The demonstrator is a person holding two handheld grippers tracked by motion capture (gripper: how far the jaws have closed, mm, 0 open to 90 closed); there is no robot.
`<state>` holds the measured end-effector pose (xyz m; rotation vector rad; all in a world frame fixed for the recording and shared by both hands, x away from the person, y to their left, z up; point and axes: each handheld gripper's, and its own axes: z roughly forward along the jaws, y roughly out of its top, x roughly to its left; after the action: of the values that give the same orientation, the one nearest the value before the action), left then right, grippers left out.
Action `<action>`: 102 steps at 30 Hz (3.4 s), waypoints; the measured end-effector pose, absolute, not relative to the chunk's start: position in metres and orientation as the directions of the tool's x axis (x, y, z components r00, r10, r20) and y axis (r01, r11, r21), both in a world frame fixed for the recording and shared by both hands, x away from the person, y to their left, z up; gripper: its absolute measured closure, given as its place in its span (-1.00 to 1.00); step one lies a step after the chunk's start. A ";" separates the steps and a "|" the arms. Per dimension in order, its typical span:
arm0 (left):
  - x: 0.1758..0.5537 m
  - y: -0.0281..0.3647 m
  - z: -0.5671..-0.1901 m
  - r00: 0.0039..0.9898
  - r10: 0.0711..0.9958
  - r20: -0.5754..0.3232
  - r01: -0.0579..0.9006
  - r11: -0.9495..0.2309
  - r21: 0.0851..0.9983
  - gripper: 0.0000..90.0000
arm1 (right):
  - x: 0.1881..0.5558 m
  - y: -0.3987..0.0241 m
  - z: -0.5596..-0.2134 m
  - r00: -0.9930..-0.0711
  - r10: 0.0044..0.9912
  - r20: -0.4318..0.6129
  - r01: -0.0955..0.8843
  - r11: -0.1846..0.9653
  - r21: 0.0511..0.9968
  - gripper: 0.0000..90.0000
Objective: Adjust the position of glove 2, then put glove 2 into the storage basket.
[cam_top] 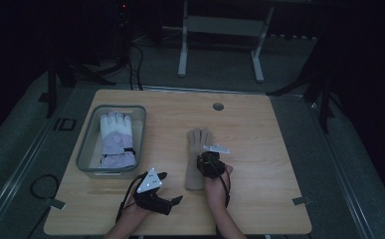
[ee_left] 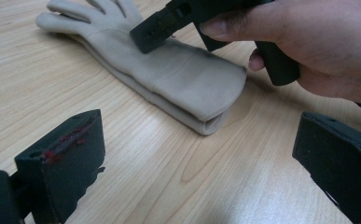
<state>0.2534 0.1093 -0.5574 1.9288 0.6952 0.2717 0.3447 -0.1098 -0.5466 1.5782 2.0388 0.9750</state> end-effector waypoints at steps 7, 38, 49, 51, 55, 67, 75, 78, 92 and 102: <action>0.255 0.105 -0.560 0.815 0.572 -0.092 0.336 -0.336 0.880 -0.92 | 0.347 -0.121 -0.532 -0.400 0.909 0.114 0.668 0.204 0.716 -0.10; 0.277 0.100 -0.554 0.820 0.503 -0.273 0.435 -0.239 0.868 -0.91 | 0.361 -0.204 -0.520 -0.690 0.707 0.156 0.568 0.395 0.722 -0.76; 0.291 0.074 -0.541 0.872 0.470 -0.138 0.331 -0.359 0.873 -0.79 | 0.392 -0.199 -0.509 -0.656 0.734 0.174 0.580 0.343 0.739 -0.50; 0.293 0.066 -0.540 0.889 0.442 -0.119 0.313 -0.396 0.863 -0.75 | 0.398 -0.195 -0.507 -0.651 0.738 0.179 0.582 0.335 0.741 -0.45; 0.295 0.051 -0.541 0.912 0.405 -0.065 0.267 -0.467 0.843 -0.68 | 0.410 -0.188 -0.503 -0.632 0.748 0.203 0.603 0.310 0.735 -0.31; 0.305 0.037 -0.552 0.939 0.341 -0.039 0.236 -0.559 0.795 -0.44 | 0.431 -0.178 -0.527 -0.562 0.764 0.317 0.702 0.239 0.671 -0.34; 0.314 0.036 -0.560 0.943 0.328 -0.064 0.257 -0.591 0.764 -0.23 | 0.436 -0.173 -0.546 -0.552 0.765 0.333 0.736 0.259 0.625 -0.34; 0.316 0.037 -0.561 0.944 0.324 -0.062 0.254 -0.596 0.762 -0.17 | 0.436 -0.172 -0.551 -0.557 0.762 0.330 0.733 0.264 0.627 -0.32; 0.317 0.034 -0.561 0.948 0.318 -0.029 0.234 -0.633 0.738 -0.12 | 0.428 -0.156 -0.548 -0.663 0.712 0.234 0.648 0.388 0.656 0.47; 0.311 0.030 -0.561 0.952 0.303 0.050 0.178 -0.677 0.714 -0.15 | 0.417 -0.146 -0.541 -0.703 0.707 0.072 0.554 0.482 0.679 0.56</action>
<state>0.3112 0.0300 -0.5607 2.3288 0.3372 0.2102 0.4174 -0.1460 -0.5410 1.0854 2.5096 1.0306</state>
